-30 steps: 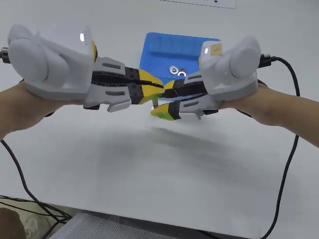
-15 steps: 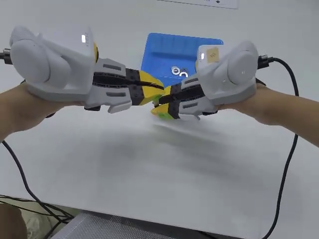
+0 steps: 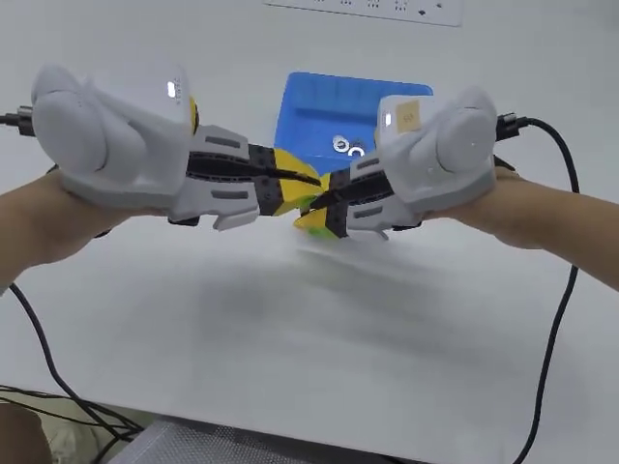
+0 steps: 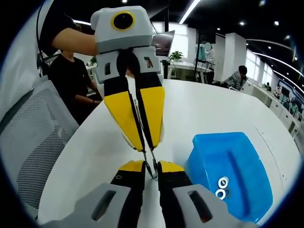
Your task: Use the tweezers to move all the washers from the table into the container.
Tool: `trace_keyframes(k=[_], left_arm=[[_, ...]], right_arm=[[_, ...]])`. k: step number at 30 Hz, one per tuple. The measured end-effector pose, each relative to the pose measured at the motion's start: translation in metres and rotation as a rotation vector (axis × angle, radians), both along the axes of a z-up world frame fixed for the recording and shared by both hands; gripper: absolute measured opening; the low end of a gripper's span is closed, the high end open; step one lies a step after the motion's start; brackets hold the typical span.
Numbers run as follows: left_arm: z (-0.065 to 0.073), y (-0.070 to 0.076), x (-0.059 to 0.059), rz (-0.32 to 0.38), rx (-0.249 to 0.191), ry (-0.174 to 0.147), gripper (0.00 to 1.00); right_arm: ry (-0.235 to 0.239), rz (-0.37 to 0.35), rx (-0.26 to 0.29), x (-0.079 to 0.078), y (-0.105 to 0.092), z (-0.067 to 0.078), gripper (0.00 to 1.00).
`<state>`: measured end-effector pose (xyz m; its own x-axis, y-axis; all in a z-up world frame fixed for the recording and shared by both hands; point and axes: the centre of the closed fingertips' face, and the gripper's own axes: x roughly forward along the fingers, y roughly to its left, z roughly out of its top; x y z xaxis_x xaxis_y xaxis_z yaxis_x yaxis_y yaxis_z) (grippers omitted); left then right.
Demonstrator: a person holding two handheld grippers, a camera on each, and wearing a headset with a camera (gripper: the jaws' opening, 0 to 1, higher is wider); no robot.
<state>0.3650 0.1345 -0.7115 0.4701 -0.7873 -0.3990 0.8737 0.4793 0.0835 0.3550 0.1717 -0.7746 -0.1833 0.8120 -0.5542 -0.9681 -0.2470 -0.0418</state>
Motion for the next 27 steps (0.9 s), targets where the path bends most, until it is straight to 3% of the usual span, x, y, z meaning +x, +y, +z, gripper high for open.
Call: trace_keyframes(k=[5, 9, 13, 17, 22, 24, 27], left_arm=[[0.001, 0.0, 0.006, 0.037, -0.017, 0.013, 0.06], [-0.003, -0.002, 0.006, 0.029, 0.008, 0.01, 0.09], [0.002, -0.003, 0.002, 0.022, -0.012, 0.021, 0.25], [0.007, -0.002, -0.004, 0.015, -0.003, 0.01, 0.32], [0.009, 0.014, -0.009, 0.089, 0.01, 0.0, 0.46], [0.011, 0.021, -0.012, 0.127, -0.004, 0.009, 0.5], [0.023, 0.023, -0.017, 0.192, -0.124, 0.037, 0.67]], right_arm=[[-0.004, -0.003, 0.007, 0.003, -0.001, 0.0, 0.09], [-0.008, -0.006, 0.008, 0.001, -0.002, 0.001, 0.09], [-0.014, -0.006, 0.003, 0.001, -0.004, 0.002, 0.09], [-0.012, -0.01, 0.007, -0.001, -0.005, 0.006, 0.09], [-0.01, -0.015, 0.028, -0.005, -0.004, 0.019, 0.09], [-0.008, -0.017, 0.044, -0.006, -0.004, 0.028, 0.09], [-0.014, -0.022, 0.062, -0.005, -0.004, 0.039, 0.09]])
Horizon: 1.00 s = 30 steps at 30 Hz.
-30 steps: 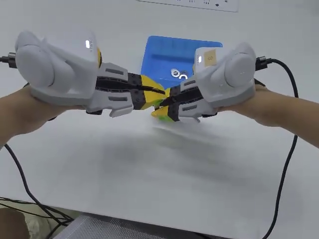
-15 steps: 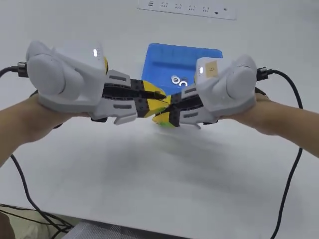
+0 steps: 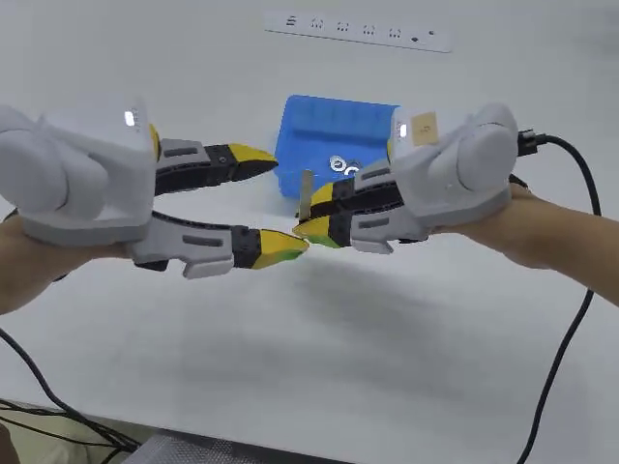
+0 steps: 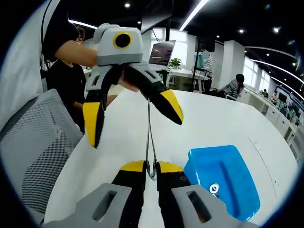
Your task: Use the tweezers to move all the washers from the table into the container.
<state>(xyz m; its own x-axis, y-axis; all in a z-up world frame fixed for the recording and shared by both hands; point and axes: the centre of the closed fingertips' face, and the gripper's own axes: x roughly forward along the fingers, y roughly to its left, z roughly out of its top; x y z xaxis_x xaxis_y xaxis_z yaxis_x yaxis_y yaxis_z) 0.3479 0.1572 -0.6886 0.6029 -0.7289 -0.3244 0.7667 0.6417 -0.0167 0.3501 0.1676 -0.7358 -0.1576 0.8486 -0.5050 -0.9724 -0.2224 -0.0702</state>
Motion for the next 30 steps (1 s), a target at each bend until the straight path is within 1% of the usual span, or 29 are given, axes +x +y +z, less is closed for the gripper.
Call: trace_keyframes(k=[1, 2, 3, 5, 6, 8, 10, 11, 12, 15, 16, 18, 19, 22, 24, 25, 27, 30], left_arm=[[0.003, 0.003, -0.002, 0.026, -0.035, 0.015, 0.75], [0.004, 0.005, -0.003, 0.04, -0.037, 0.011, 0.82], [0.002, 0.009, -0.006, 0.047, -0.01, 0.008, 0.85], [0.001, 0.012, -0.009, 0.055, 0.009, 0.008, 0.88], [-0.001, 0.015, -0.011, 0.065, 0.02, 0.014, 0.89], [-0.002, 0.018, -0.014, 0.084, 0.024, 0.019, 0.93], [-0.002, 0.02, -0.015, 0.107, 0.017, 0.024, 0.94], [-0.001, 0.02, -0.016, 0.12, 0.01, 0.023, 0.95], [-0.001, 0.02, -0.017, 0.127, 0.004, 0.021, 0.96], [0.001, 0.02, -0.017, 0.15, -0.02, 0.012, 0.99], [0.005, 0.02, -0.017, 0.156, -0.046, -0.002, 0.99], [0.005, 0.022, -0.017, 0.159, -0.059, 0.009, 1.0], [0.005, 0.023, -0.016, 0.159, -0.053, 0.01, 1.0], [0.004, 0.028, -0.016, 0.158, -0.035, 0.013, 1.0], [0.004, 0.032, -0.015, 0.165, -0.03, 0.016, 1.0], [0.003, 0.033, -0.016, 0.168, -0.029, 0.018, 1.0], [0.001, 0.038, -0.017, 0.178, -0.019, 0.024, 1.0], [-0.003, 0.045, -0.02, 0.189, -0.002, 0.036, 1.0]], right_arm=[[-0.005, -0.002, 0.008, 0.001, 0.0, 0.004, 0.09], [-0.007, -0.003, 0.013, 0.002, 0.0, 0.008, 0.09], [-0.01, -0.004, 0.018, 0.003, 0.0, 0.011, 0.09], [-0.019, -0.007, 0.029, 0.006, -0.001, 0.019, 0.09], [-0.023, -0.009, 0.037, 0.007, -0.001, 0.025, 0.09], [-0.032, -0.009, 0.053, 0.012, -0.002, 0.033, 0.09], [-0.041, -0.015, 0.059, 0.018, -0.002, 0.038, 0.09], [-0.052, -0.023, 0.067, 0.024, -0.003, 0.042, 0.09], [-0.053, -0.034, 0.071, 0.03, -0.003, 0.046, 0.09], [-0.071, -0.06, 0.078, 0.046, -0.005, 0.052, 0.09], [-0.072, -0.077, 0.085, 0.054, -0.005, 0.055, 0.09], [-0.051, -0.118, 0.105, 0.068, -0.005, 0.06, 0.09], [-0.05, -0.131, 0.108, 0.073, -0.005, 0.06, 0.09], [-0.054, -0.176, 0.108, 0.091, -0.005, 0.056, 0.09], [-0.054, -0.208, 0.097, 0.103, -0.005, 0.049, 0.09], [-0.055, -0.213, 0.087, 0.106, -0.005, 0.044, 0.09], [-0.047, -0.237, 0.055, 0.116, -0.006, 0.028, 0.09], [-0.042, -0.244, 0.019, 0.121, -0.005, 0.011, 0.09]])
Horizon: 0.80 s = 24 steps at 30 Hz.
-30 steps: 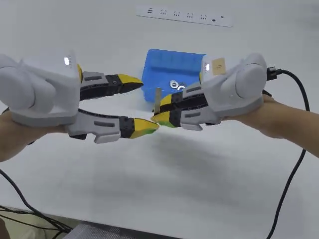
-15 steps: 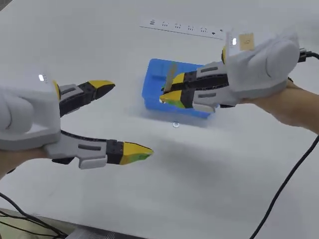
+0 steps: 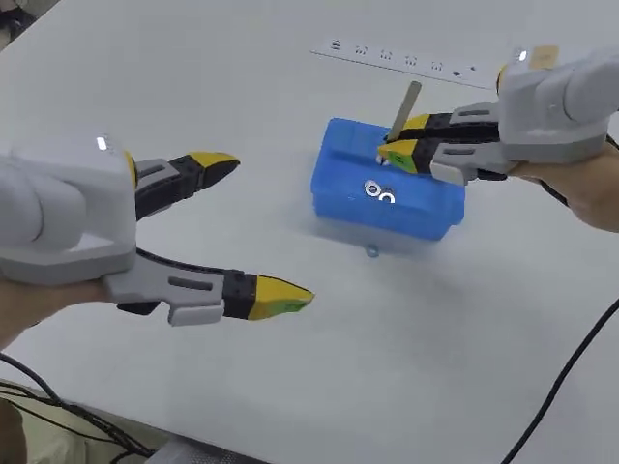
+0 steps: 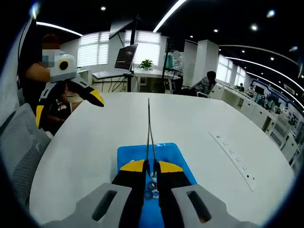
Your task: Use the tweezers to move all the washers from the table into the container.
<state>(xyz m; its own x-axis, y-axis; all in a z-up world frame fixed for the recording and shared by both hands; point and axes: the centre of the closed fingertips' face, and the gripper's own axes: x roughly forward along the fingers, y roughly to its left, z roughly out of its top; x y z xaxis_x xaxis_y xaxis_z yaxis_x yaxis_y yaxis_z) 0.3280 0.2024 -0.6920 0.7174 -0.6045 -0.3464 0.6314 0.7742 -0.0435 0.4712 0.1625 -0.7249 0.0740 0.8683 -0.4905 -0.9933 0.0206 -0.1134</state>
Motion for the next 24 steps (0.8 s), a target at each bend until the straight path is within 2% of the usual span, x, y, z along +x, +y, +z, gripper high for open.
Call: trace_keyframes(k=[4, 7, 9, 11, 16, 20, 24], left_arm=[[-0.005, 0.009, -0.004, 0.023, 0.008, 0.018, 1.0], [-0.002, 0.015, -0.002, 0.056, -0.016, 0.013, 1.0], [-0.001, 0.017, 0.0, 0.062, -0.006, 0.012, 1.0], [-0.002, 0.02, 0.001, 0.062, 0.001, 0.012, 1.0], [0.0, 0.015, 0.004, 0.055, 0.0, 0.008, 1.0], [0.0, 0.01, 0.004, 0.047, -0.005, 0.01, 1.0], [0.0, 0.008, 0.002, 0.046, -0.001, 0.012, 1.0]], right_arm=[[0.01, 0.008, -0.032, 0.002, 0.002, -0.015, 0.09], [0.02, 0.013, -0.059, 0.003, 0.001, -0.025, 0.09], [0.025, 0.01, -0.07, 0.002, 0.0, -0.03, 0.09], [0.032, 0.007, -0.068, 0.001, -0.001, -0.031, 0.09], [0.035, 0.014, -0.064, -0.003, 0.0, -0.031, 0.1], [0.049, 0.007, -0.063, -0.002, -0.002, -0.029, 0.11], [0.04, 0.009, -0.067, -0.001, -0.004, -0.028, 0.1]])
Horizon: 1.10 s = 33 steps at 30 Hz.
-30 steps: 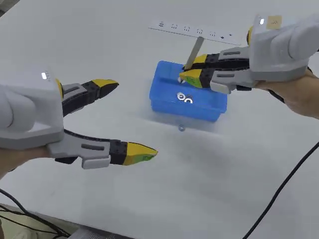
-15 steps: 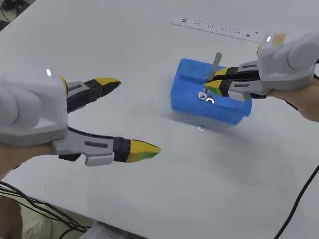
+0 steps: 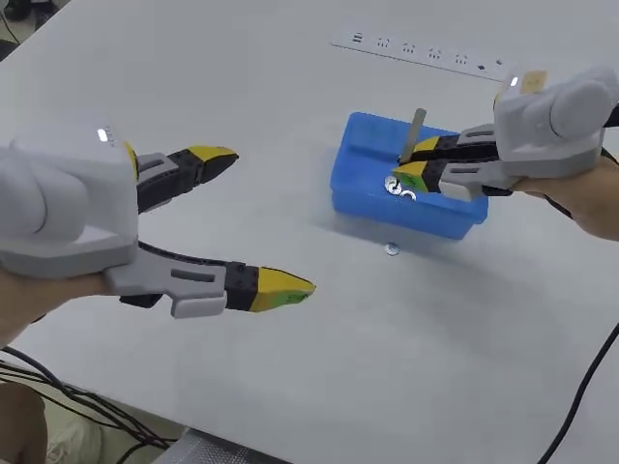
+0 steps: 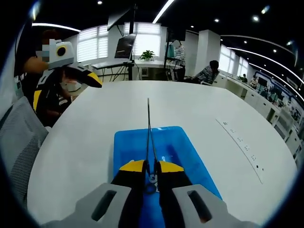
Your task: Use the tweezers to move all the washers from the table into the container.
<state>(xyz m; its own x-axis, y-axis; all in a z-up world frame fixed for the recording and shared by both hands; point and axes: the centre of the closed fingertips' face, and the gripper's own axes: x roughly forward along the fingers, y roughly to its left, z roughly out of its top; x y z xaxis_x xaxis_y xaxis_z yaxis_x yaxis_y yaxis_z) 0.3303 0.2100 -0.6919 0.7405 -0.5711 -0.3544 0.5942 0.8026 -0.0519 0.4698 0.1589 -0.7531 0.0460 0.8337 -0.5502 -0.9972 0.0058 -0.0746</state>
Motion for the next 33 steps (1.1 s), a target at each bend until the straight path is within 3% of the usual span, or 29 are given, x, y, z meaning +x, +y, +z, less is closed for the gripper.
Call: trace_keyframes(k=[7, 12, 14, 21, 26, 33], left_arm=[[-0.003, 0.002, -0.001, 0.003, 0.015, 0.009, 1.0], [-0.005, -0.004, 0.007, -0.002, 0.002, 0.014, 0.99], [-0.002, -0.009, 0.016, -0.012, -0.009, 0.009, 0.96], [0.017, -0.026, 0.059, -0.047, -0.021, -0.061, 0.87], [0.017, -0.04, 0.082, -0.106, 0.009, -0.073, 0.77], [0.023, -0.055, 0.109, -0.169, 0.0, -0.09, 0.59]], right_arm=[[-0.019, 0.004, 0.005, -0.001, -0.002, 0.006, 0.08], [-0.019, 0.002, 0.014, -0.004, -0.004, 0.012, 0.08], [-0.025, 0.005, 0.018, -0.005, -0.005, 0.016, 0.08], [-0.049, 0.027, 0.021, -0.009, -0.005, 0.023, 0.08], [-0.053, 0.039, 0.02, -0.014, -0.003, 0.024, 0.08], [-0.061, 0.059, 0.028, -0.021, 0.001, 0.027, 0.08]])
